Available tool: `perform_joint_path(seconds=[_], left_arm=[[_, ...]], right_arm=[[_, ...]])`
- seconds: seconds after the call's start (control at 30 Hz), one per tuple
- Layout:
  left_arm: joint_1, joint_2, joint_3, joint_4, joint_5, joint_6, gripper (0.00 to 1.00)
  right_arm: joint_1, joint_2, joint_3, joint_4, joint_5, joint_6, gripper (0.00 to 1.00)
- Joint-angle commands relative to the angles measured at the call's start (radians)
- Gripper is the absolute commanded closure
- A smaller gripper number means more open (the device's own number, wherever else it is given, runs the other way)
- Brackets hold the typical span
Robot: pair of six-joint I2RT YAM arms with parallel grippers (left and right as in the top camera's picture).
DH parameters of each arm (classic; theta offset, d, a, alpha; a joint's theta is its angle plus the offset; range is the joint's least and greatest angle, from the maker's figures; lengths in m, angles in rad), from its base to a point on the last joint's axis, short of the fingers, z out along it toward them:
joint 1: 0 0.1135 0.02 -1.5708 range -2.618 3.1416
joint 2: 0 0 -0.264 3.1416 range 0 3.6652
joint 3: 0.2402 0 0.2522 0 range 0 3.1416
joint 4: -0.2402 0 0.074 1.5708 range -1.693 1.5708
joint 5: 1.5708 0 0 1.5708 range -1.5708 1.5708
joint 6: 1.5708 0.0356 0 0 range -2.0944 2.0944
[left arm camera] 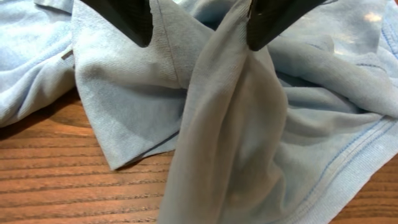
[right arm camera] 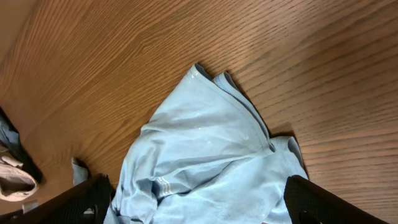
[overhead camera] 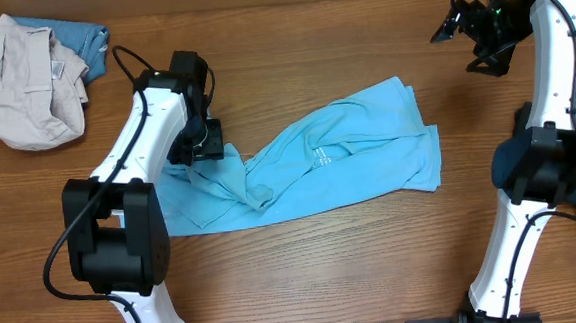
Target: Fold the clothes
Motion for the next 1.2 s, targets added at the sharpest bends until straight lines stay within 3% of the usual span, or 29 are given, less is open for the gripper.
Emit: perform_joint_path(seconds=[0.0, 0.17, 0.37, 0.53, 0.67, 0.77, 0.87, 1.07, 1.17], left_arm=[[0.005, -0.013, -0.042, 0.016, 0.013, 0.006, 0.46], [0.013, -0.013, -0.043, 0.024, 0.010, 0.006, 0.50], [0.038, 0.003, -0.043, 0.024, 0.012, 0.005, 0.65], [0.053, 0.006, -0.045, 0.027, 0.016, 0.002, 0.70], [0.053, 0.012, -0.047, 0.030, 0.020, -0.002, 0.96], [0.053, 0.010, -0.042, 0.008, 0.018, -0.001, 0.96], [0.054, -0.004, 0.013, -0.135, -0.013, -0.016, 0.96], [0.116, -0.075, 0.053, -0.374, -0.212, -0.221, 0.96], [0.151, -0.078, 0.053, -0.480, -0.252, -0.227, 0.96]], right_arm=[[0.005, -0.050, -0.002, 0.001, -0.006, -0.011, 0.07], [0.005, -0.050, -0.002, 0.001, -0.006, -0.012, 0.07], [0.005, -0.050, -0.002, 0.001, -0.006, -0.011, 0.07], [0.005, -0.050, -0.002, 0.001, -0.006, -0.011, 0.07], [0.008, -0.050, -0.002, 0.001, -0.006, -0.011, 0.07], [0.013, -0.050, -0.002, 0.001, -0.006, -0.011, 0.06], [0.013, -0.050, -0.002, 0.001, -0.006, -0.011, 0.06], [0.014, -0.050, -0.002, 0.001, -0.006, -0.011, 0.06], [0.014, -0.050, -0.002, 0.001, -0.006, -0.011, 0.06]])
